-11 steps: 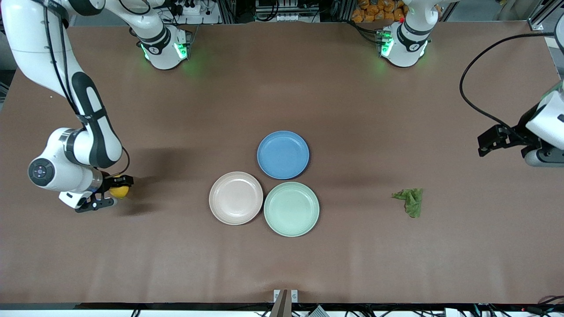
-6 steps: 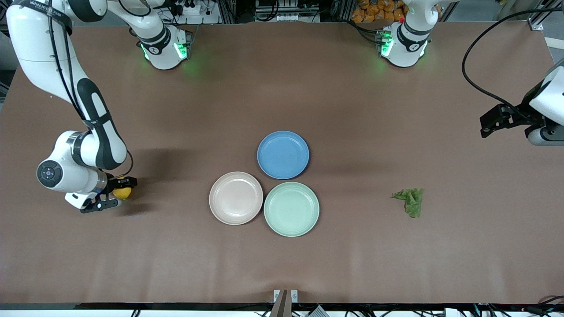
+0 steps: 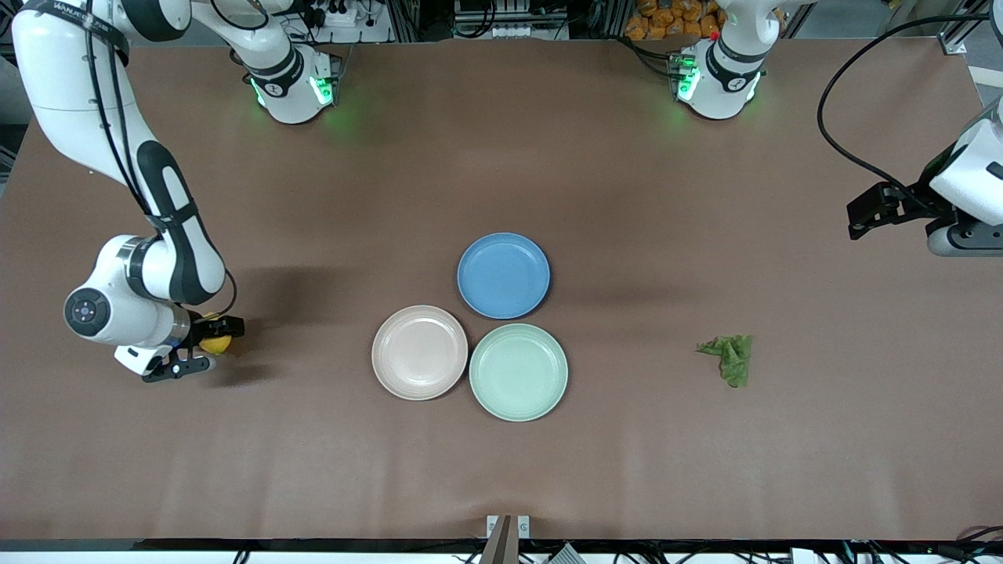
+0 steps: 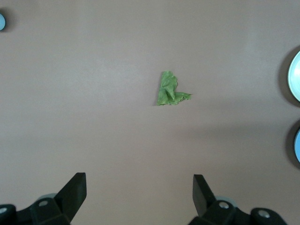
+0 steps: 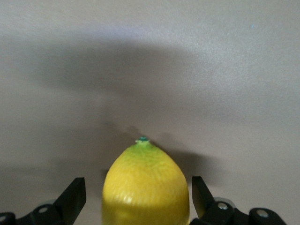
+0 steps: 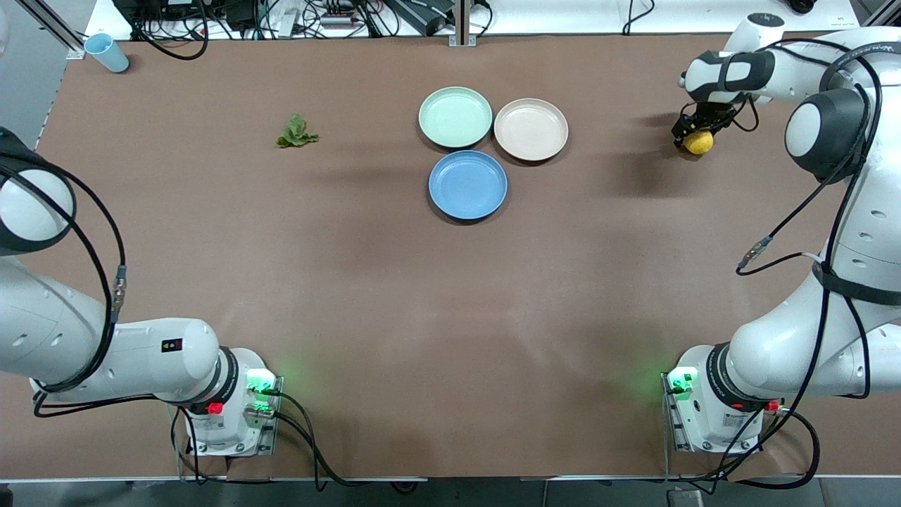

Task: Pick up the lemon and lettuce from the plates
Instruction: 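Lower the lemon onto the table and open the right gripper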

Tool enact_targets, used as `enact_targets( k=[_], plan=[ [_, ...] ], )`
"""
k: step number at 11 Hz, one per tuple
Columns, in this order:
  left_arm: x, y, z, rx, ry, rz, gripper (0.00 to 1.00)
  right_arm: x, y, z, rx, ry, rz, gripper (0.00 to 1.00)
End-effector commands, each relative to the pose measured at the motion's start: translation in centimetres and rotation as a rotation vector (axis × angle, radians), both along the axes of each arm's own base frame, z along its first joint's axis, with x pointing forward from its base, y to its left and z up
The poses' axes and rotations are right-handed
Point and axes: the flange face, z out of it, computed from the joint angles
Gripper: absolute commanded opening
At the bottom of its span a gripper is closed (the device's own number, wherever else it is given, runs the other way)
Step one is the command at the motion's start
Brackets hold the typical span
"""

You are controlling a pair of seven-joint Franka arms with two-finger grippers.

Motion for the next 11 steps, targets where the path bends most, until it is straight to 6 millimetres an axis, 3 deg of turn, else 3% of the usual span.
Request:
enact_targets(
  k=[1,3,5,8,11],
  plan=[
    [-1.4,0.6,0.6,-0.011,0.002,0.033,1.0,1.9,0.6,5.0,0.025,0.047,-0.001,1.0],
    [-2.6,0.4,0.5,-0.028,0.012,0.037,1.0,2.7,1.0,7.7,0.027,0.042,-0.003,1.0],
    [-2.7,1.5,0.3,-0.038,0.016,0.059,1.0,3.1,0.6,10.9,0.024,0.048,-0.067,1.0],
    [-2.6,1.5,0.5,-0.039,0.003,0.06,1.0,2.0,1.7,18.4,0.009,0.021,-0.258,1.0],
    [-2.4,0.9,0.9,-0.089,-0.018,0.059,1.0,0.1,2.4,25.2,0.018,0.011,-0.302,1.0]
  ],
)
